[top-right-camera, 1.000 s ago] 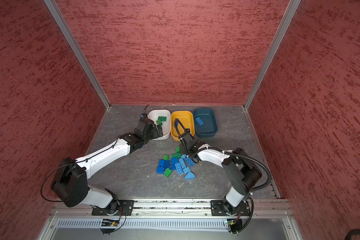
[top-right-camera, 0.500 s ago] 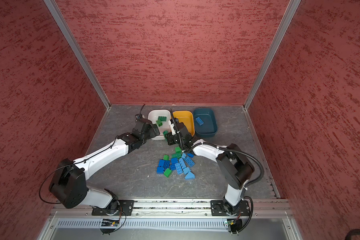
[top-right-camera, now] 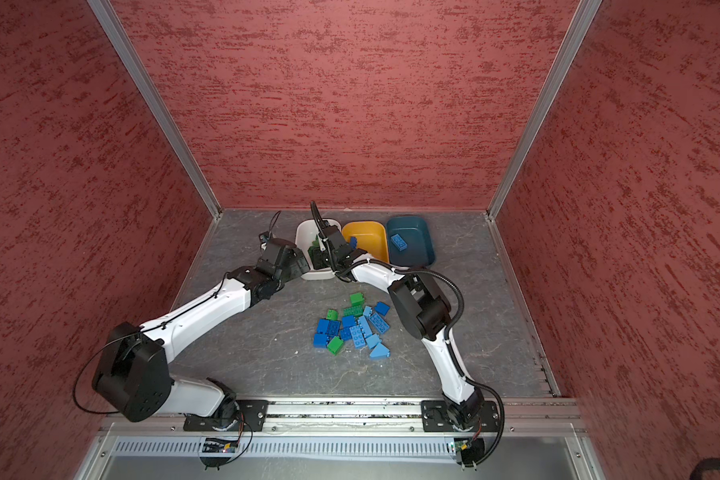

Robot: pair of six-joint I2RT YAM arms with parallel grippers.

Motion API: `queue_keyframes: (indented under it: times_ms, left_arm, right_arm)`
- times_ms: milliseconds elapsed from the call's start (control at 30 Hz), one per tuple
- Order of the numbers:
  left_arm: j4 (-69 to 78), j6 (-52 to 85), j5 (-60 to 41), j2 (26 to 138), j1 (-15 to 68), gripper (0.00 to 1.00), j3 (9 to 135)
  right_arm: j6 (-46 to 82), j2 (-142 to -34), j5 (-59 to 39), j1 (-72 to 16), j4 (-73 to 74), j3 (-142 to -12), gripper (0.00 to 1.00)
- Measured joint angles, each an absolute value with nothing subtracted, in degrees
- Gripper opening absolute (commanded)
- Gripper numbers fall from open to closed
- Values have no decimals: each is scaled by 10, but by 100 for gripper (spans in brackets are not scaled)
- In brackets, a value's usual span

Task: Sort the legos into containers by color
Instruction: 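Carry the green brick with the right gripper and release it into the white bin, then lower the right gripper back to the pile and grasp a dark blue brick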

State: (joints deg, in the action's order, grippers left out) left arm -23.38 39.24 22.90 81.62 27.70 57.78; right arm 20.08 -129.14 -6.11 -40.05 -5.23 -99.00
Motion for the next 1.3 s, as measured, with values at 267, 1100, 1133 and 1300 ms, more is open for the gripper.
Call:
queue_keyframes:
  times_ms: [267, 1100, 1133, 1300]
  left_arm:
    - [-252, 401, 230, 798, 275, 100, 569]
    - [-224, 389, 211, 825, 284, 100, 566]
    - [-224, 385, 211, 824, 277, 99, 566]
    - [-223, 375, 211, 809, 252, 100, 566]
  right_arm:
    - [183, -1295, -57, -401, -88, -998, 58]
    - [170, -977, -28, -435, -57, -628, 99]
    - [165, -968, -28, -438, -70, -616, 99]
    - [178, -908, -12, -451, -150, -569, 96]
